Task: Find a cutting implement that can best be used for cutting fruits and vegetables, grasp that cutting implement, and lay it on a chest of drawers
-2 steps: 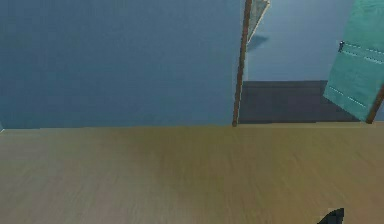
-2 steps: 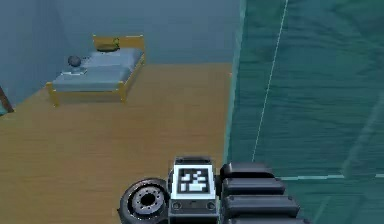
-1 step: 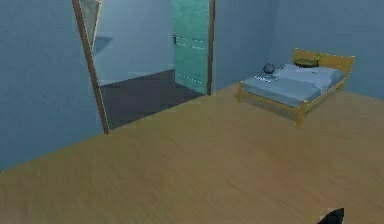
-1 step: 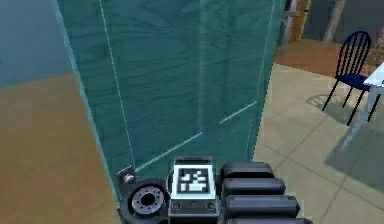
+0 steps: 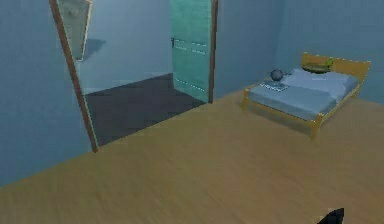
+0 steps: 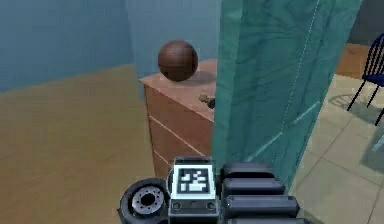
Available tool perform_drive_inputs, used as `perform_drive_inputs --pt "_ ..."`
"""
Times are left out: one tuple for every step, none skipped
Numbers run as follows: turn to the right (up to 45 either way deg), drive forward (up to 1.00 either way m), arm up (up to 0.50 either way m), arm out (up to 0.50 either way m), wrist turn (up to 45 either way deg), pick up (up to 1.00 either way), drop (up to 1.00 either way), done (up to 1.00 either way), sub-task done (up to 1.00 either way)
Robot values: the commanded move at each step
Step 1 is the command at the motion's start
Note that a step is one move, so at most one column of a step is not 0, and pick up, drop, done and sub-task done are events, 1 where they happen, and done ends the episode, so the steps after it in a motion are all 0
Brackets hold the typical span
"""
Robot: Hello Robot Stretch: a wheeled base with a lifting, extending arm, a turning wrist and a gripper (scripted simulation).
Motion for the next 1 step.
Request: perform_drive_inputs --pt "45.0 0.00 0.00 0.00 0.0 0.00 0.00 0.00 0.00"
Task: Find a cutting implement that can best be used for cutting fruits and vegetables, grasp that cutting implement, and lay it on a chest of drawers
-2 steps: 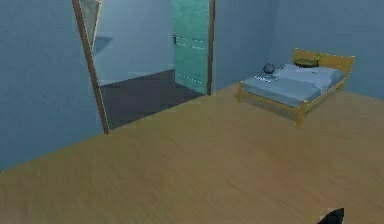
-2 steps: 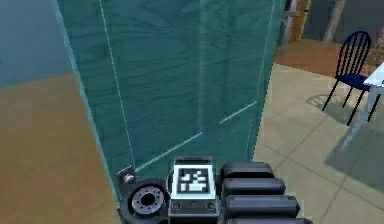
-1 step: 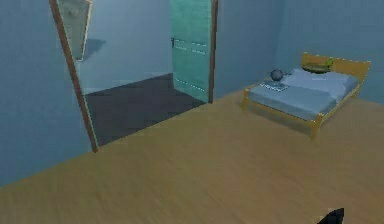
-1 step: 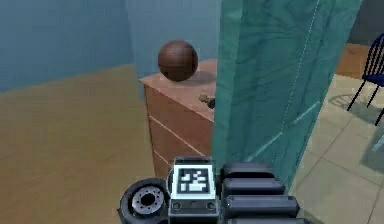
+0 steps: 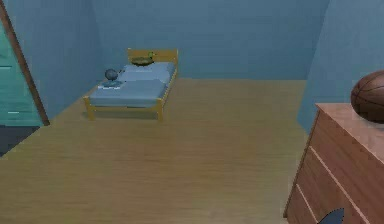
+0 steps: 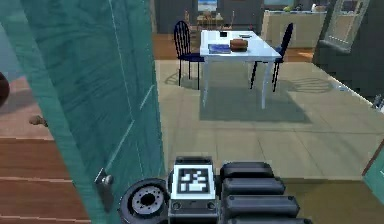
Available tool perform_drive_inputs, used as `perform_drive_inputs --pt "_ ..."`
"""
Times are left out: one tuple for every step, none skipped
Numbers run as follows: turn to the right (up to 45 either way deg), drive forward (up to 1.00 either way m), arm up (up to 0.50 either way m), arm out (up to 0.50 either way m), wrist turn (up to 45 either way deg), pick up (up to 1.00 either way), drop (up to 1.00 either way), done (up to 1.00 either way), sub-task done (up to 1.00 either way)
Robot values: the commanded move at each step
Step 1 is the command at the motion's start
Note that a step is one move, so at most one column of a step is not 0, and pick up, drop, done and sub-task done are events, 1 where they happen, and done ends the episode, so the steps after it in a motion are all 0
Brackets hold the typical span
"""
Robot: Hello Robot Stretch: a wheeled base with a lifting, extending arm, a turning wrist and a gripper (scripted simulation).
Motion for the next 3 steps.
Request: perform_drive_inputs --pt "6.0 0.00 0.00 0.00 0.0 0.00 0.00 0.00 0.00" --pt "0.0 0.75 0.00 0.00 0.0 0.00 0.00 0.00 0.00" --pt "-6.0 0.00 0.00 0.00 0.0 0.00 0.00 0.00 0.00"
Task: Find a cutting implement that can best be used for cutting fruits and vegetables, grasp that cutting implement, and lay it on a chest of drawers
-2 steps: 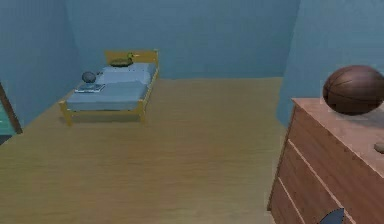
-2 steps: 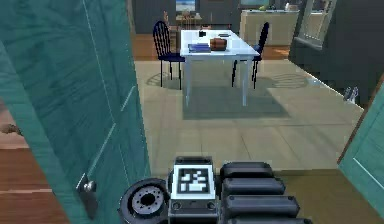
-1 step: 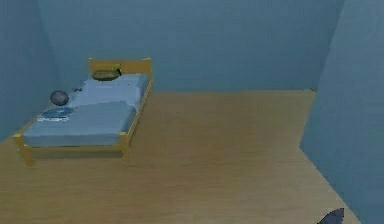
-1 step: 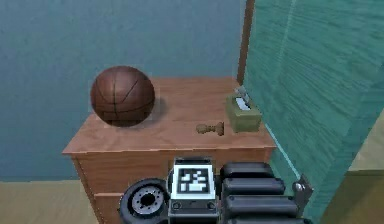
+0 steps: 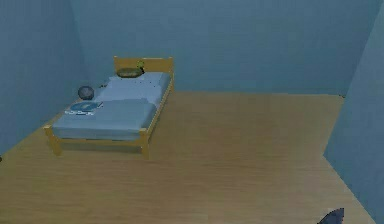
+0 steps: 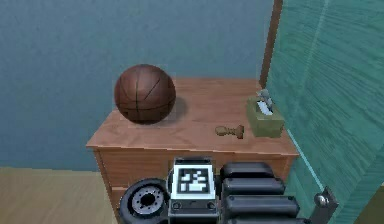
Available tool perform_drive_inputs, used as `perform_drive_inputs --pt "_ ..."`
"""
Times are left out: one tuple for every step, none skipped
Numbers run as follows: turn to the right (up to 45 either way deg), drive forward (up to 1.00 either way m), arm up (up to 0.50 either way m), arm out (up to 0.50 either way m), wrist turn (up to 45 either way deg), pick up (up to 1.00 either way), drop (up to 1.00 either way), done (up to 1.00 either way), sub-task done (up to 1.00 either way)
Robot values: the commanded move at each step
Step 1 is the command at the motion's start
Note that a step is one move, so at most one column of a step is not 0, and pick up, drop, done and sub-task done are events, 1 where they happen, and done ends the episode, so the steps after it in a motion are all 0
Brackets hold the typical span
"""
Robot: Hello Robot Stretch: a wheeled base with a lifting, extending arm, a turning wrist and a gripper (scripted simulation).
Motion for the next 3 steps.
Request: perform_drive_inputs --pt "0.0 0.00 0.00 0.48 0.0 0.00 0.00 0.00 0.00" --pt "0.0 0.00 0.00 0.00 45.0 0.00 0.00 0.00 0.00" --pt "0.0 0.00 0.00 0.00 45.0 0.00 0.00 0.00 0.00"
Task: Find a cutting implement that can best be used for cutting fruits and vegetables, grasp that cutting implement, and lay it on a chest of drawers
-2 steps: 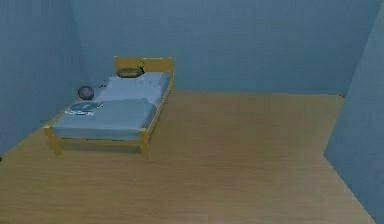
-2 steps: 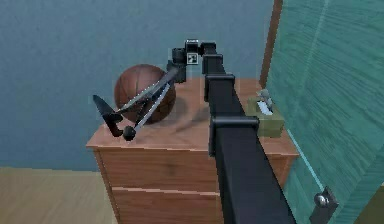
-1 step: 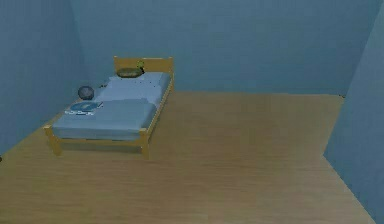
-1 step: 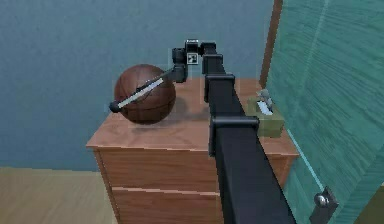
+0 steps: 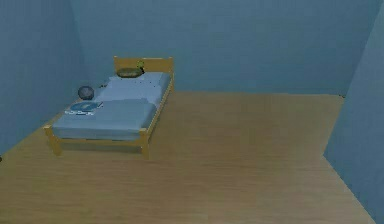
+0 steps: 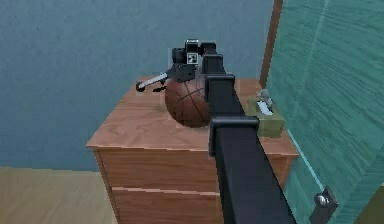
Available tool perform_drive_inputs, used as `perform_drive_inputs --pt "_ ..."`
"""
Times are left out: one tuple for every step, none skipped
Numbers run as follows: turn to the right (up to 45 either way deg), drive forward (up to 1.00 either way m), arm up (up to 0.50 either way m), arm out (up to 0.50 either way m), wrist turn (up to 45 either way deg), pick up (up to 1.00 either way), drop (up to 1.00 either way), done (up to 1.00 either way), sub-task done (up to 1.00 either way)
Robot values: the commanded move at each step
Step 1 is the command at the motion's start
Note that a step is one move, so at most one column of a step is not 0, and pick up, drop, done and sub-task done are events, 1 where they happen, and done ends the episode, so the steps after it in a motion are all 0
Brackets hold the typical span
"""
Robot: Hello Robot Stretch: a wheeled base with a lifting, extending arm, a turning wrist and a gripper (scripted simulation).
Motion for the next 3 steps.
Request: perform_drive_inputs --pt "0.0 0.00 0.00 0.00 42.0 0.00 0.00 0.00 0.00" --pt "0.0 0.00 -0.12 0.00 0.0 0.00 0.00 0.00 0.00" --pt "0.0 0.00 0.00 0.00 0.0 0.00 1.00 0.00 0.00"
